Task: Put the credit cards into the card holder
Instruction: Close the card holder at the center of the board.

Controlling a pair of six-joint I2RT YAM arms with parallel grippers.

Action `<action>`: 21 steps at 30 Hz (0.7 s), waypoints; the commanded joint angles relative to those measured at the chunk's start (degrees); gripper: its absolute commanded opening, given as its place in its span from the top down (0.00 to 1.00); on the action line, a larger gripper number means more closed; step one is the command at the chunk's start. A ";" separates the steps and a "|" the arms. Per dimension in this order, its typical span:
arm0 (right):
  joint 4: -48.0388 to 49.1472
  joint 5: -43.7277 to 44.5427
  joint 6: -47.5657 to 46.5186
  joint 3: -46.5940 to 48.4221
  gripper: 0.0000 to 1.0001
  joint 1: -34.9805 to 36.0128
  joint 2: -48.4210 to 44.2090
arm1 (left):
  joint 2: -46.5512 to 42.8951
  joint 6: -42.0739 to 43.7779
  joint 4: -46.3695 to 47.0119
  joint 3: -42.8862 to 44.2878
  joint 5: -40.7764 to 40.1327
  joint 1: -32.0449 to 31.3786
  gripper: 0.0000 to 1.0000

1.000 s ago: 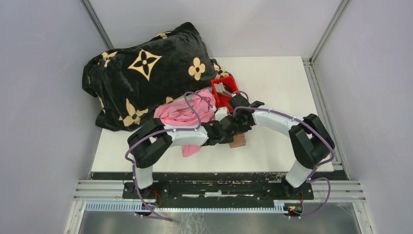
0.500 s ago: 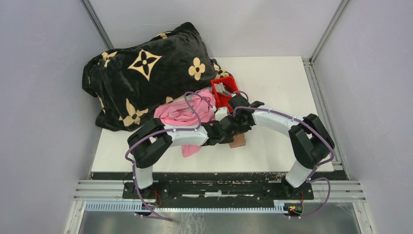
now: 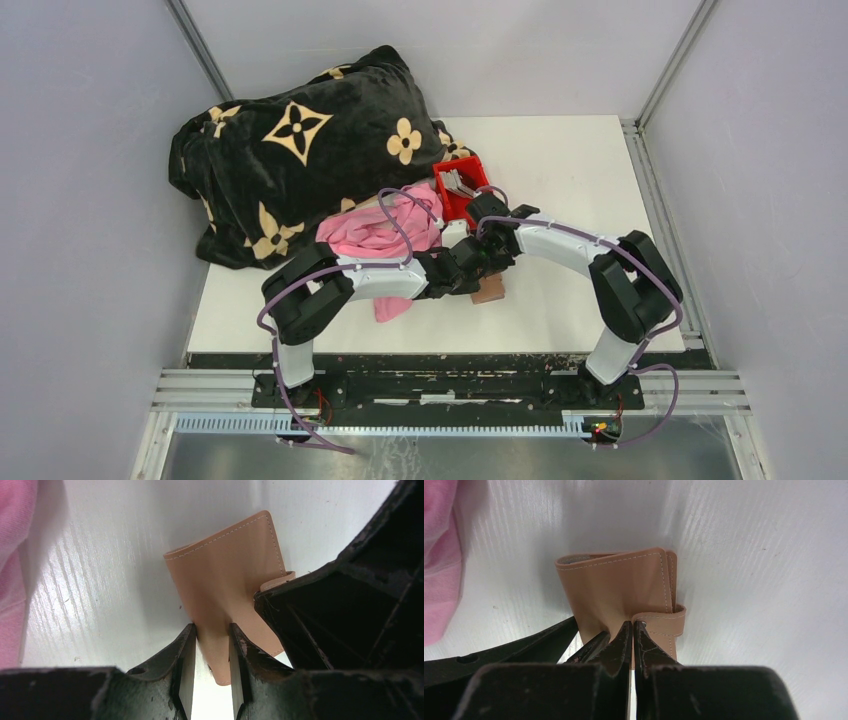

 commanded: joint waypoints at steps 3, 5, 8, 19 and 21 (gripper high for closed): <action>0.73 -4.13 -0.03 0.23 0.97 1.70 4.68 | 5.13 1.31 1.65 -1.13 2.34 -0.11 0.65; 0.78 -4.22 -0.12 0.27 0.96 1.65 5.29 | 5.15 1.45 1.67 -1.13 2.29 -0.18 0.65; 0.88 -4.53 -0.12 0.45 0.96 1.64 6.55 | 5.27 1.60 1.90 -1.13 2.27 -0.17 0.65; 1.13 -5.01 -0.32 1.55 0.96 1.66 10.46 | 5.14 1.65 3.40 -2.89 2.34 -0.13 0.65; 1.22 -5.10 -0.31 1.97 0.96 1.65 11.09 | 5.04 1.69 3.80 -3.33 2.36 -0.15 0.65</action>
